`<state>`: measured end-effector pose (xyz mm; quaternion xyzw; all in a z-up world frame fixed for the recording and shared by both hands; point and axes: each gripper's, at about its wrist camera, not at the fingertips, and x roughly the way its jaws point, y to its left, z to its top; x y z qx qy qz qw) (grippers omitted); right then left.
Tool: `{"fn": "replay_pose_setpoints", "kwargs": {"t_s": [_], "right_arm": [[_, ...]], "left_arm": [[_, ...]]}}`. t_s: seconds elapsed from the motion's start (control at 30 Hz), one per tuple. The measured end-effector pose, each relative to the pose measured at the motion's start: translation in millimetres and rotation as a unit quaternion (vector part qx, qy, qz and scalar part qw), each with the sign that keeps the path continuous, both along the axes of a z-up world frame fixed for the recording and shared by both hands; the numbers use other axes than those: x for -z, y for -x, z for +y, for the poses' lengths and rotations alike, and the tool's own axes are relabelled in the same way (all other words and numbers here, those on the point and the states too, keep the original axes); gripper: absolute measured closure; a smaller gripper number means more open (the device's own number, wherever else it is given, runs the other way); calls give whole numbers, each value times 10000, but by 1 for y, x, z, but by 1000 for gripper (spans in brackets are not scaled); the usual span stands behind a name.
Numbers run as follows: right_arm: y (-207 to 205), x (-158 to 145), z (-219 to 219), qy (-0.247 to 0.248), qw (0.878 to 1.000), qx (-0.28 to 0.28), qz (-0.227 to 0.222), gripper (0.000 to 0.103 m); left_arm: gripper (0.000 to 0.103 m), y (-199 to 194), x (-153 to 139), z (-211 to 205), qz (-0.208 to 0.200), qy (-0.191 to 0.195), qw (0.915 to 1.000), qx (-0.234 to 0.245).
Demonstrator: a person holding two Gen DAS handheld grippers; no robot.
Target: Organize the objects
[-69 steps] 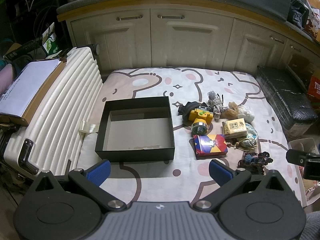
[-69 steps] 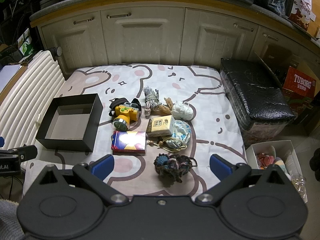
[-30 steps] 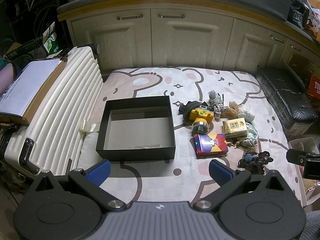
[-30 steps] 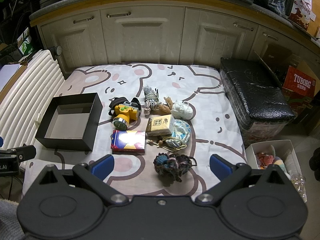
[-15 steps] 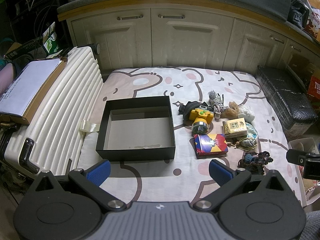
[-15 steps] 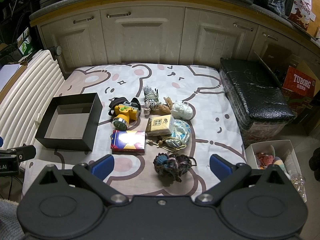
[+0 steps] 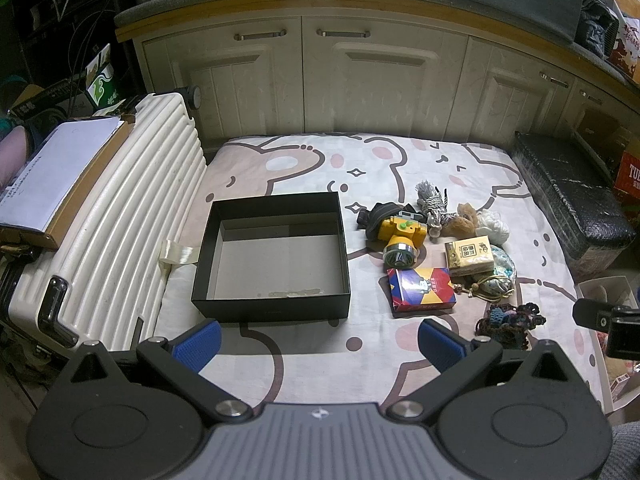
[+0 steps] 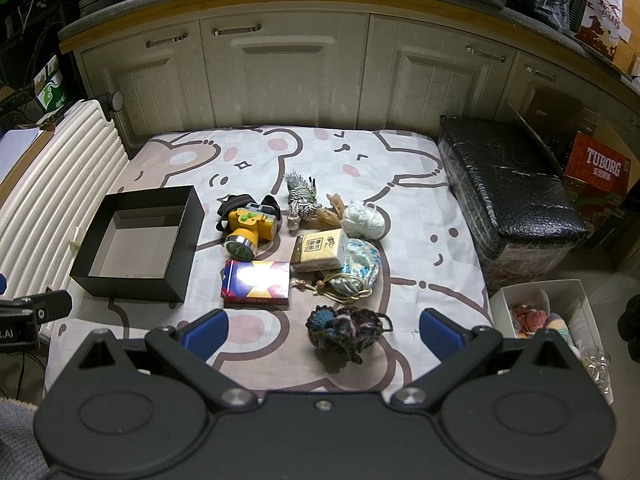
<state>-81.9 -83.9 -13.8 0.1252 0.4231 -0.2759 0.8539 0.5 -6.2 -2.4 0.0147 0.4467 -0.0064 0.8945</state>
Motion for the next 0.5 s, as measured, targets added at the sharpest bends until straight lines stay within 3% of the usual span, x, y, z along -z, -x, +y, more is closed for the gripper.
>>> {"fn": "replay_pose_setpoints", "kwargs": {"t_s": [0.5], "right_arm": [[1, 4, 5, 132, 9999, 8, -12, 0]], "left_arm": [[0, 5, -2, 0, -98, -25, 9999, -5]]}}
